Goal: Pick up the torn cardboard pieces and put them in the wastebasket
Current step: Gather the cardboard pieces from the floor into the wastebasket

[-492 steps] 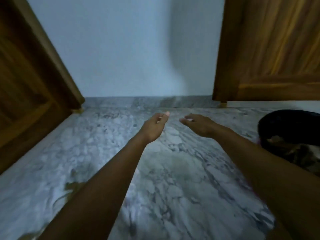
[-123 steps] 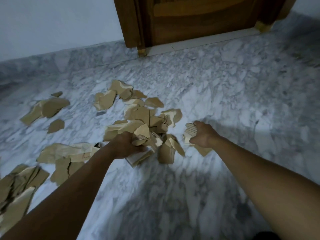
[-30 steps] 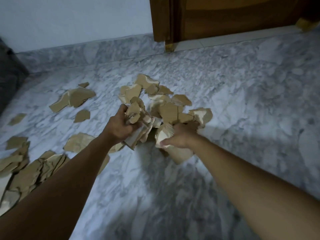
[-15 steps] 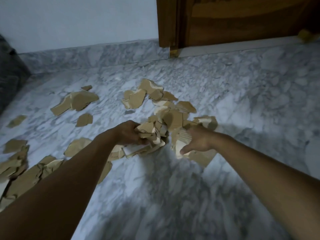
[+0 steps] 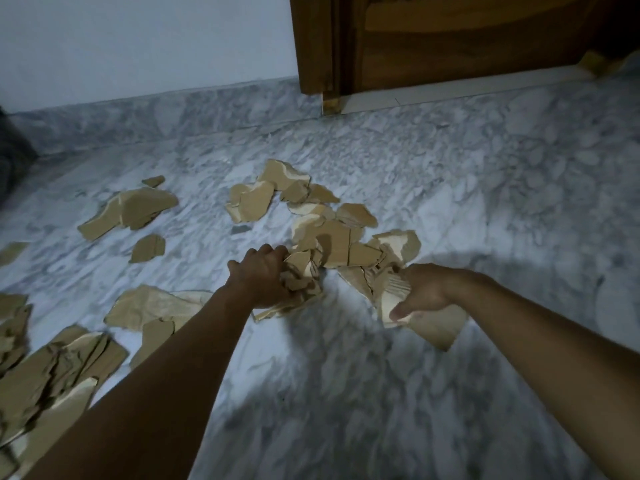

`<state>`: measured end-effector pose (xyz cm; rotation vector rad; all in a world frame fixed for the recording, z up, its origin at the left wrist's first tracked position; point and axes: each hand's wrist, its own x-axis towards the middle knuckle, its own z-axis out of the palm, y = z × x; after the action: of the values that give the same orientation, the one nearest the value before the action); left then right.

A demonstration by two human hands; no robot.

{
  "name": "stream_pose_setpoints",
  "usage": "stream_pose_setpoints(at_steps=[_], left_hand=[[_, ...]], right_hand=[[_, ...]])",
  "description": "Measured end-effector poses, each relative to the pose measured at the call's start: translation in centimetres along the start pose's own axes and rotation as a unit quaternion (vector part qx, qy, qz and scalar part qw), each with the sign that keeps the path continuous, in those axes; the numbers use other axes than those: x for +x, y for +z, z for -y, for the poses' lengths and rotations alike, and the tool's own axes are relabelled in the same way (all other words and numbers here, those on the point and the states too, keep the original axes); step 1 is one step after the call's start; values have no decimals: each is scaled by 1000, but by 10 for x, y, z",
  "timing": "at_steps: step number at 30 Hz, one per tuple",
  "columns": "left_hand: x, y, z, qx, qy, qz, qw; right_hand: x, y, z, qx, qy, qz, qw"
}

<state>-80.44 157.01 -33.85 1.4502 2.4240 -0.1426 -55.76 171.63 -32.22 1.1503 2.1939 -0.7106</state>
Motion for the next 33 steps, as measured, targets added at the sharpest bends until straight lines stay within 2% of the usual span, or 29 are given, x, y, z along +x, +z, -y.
stream_pose_setpoints(at_steps=[3,5,8,12,15,20,23,26,30,33], left_hand=[[-7,3,-1,-35,16,-36,999],[-8,5,-1,-82,18,-43,996],[-7,6,0,-128,10,-33,991],[-6,9,4,-143,6,-21,989],[-4,9,5,-155,7,-10,988],[3,10,6,-155,-9,15,988],[1,10,3,-157,-14,13,987],[-1,11,2,-154,-19,4,988],[-2,12,1,-151,-26,-1,988],[-3,12,0,-147,-31,-3,989]], right_hand=[[3,-30,12,108,-28,-9,994],[7,-47,27,189,-44,-55,979],[27,-57,54,228,-49,-121,965],[57,-32,82,199,-26,-164,966],[66,-3,94,163,-11,-270,949],[54,16,99,66,-101,-389,913],[46,16,96,69,-112,-373,919],[41,14,86,171,-108,-322,925],[28,-15,56,312,-88,-301,897],[17,-44,25,318,-70,-310,893]])
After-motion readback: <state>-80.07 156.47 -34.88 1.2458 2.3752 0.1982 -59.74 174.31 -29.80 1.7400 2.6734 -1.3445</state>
